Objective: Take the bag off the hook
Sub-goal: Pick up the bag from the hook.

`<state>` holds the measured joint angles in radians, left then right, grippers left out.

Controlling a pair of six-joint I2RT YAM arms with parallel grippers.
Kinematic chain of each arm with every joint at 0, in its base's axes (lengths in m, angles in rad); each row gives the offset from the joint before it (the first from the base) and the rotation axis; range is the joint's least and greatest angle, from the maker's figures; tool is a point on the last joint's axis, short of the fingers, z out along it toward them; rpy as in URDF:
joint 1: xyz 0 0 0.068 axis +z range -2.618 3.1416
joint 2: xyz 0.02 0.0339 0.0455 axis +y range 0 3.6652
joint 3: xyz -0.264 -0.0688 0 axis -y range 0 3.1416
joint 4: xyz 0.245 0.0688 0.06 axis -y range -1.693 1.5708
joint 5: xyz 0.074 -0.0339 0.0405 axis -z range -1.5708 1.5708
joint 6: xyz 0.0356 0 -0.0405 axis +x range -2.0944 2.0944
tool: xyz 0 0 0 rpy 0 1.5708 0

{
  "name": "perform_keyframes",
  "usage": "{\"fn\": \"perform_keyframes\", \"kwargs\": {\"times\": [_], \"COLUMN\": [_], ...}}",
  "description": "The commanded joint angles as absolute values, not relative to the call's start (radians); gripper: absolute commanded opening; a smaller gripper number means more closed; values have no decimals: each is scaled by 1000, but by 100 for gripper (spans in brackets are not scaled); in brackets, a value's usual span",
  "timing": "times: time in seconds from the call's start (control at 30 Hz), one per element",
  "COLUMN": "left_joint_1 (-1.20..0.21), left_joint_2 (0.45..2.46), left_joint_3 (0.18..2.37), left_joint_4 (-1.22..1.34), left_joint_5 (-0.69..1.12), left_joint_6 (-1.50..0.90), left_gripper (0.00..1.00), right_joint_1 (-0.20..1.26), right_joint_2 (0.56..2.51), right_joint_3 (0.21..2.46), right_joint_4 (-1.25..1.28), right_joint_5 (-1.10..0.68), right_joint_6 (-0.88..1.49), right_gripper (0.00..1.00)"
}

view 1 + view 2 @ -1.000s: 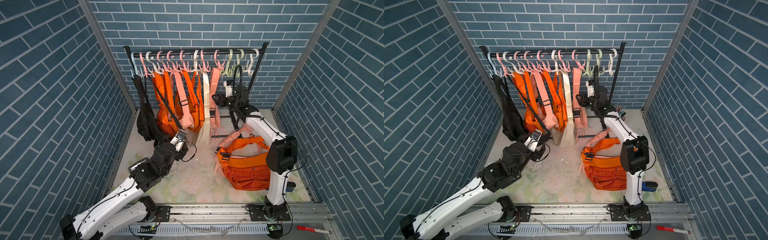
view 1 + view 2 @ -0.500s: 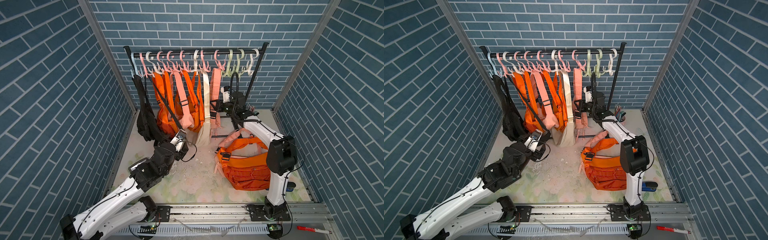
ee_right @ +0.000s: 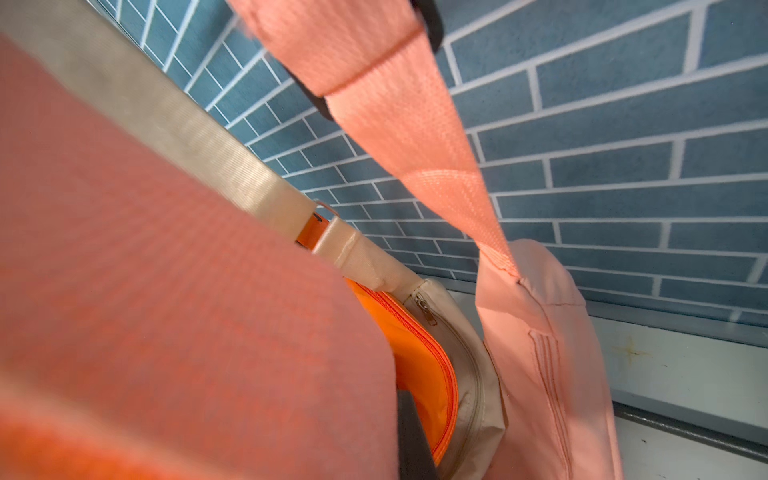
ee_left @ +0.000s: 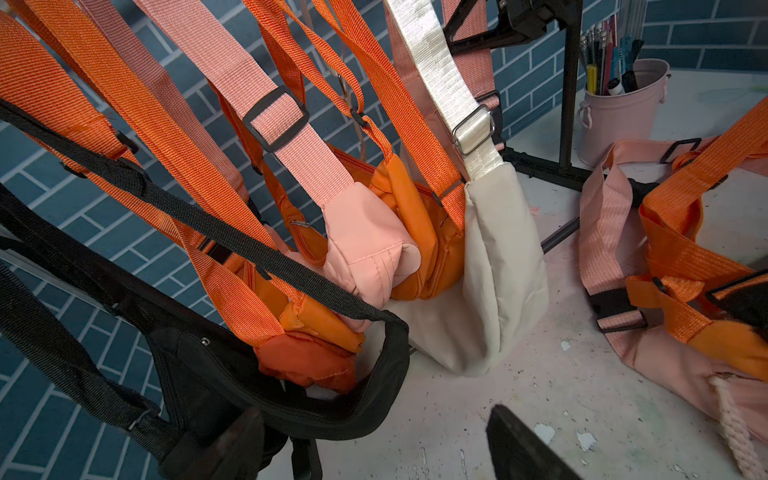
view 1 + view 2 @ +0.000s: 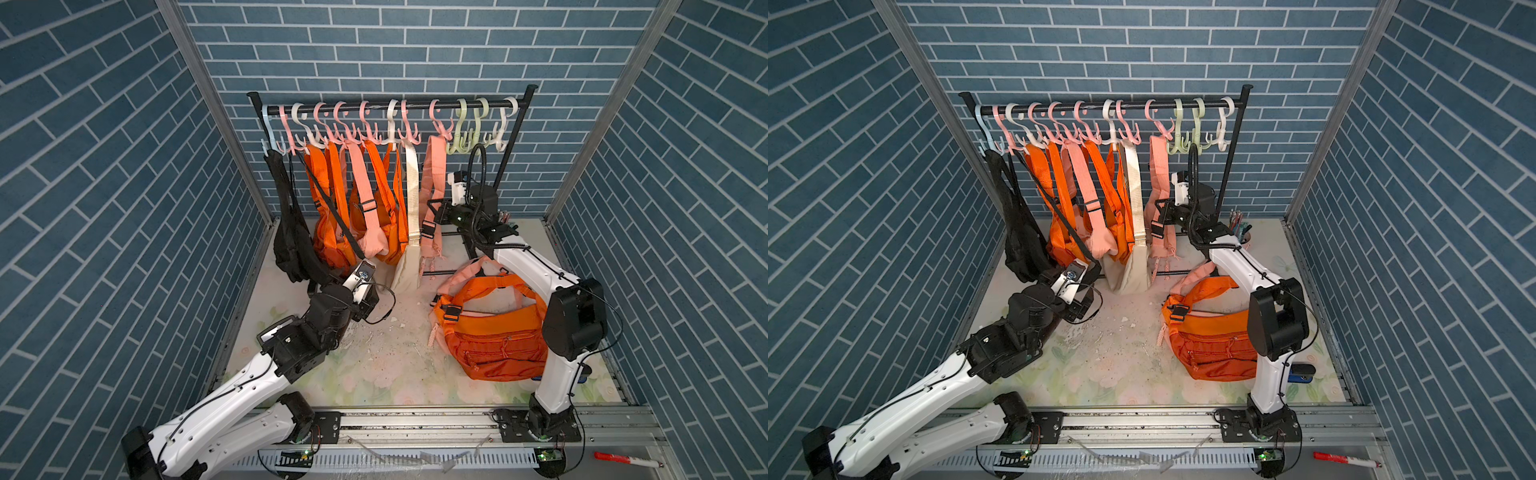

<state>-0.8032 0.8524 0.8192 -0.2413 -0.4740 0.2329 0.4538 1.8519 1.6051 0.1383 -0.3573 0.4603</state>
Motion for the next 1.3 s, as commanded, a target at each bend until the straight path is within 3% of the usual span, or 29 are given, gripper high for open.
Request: {"fn": "perform_keyframes", "kwargs": {"times": [0.0,0.53,1.27], "left_joint_1": [-802,-801,-801], "left_joint_2": [872,991,1298], "left_joint_3": [821,996,1318], "left_joint_4": [-246,-317,-156], "left_joint_5": [-447,-323,-214], "left_joint_6": [220,172,57], "left_gripper": [85,85,86], "right_joint_1": [457,443,425], "right_joint_2": [1752,1471,1366], "right_joint_3": [1571,1386,1494], "right_joint_4": [149,15,-281], "right_joint_5": [-330,-322,-356], "right_joint_6": [424,325,225], "right_gripper": [0,0,0]}}
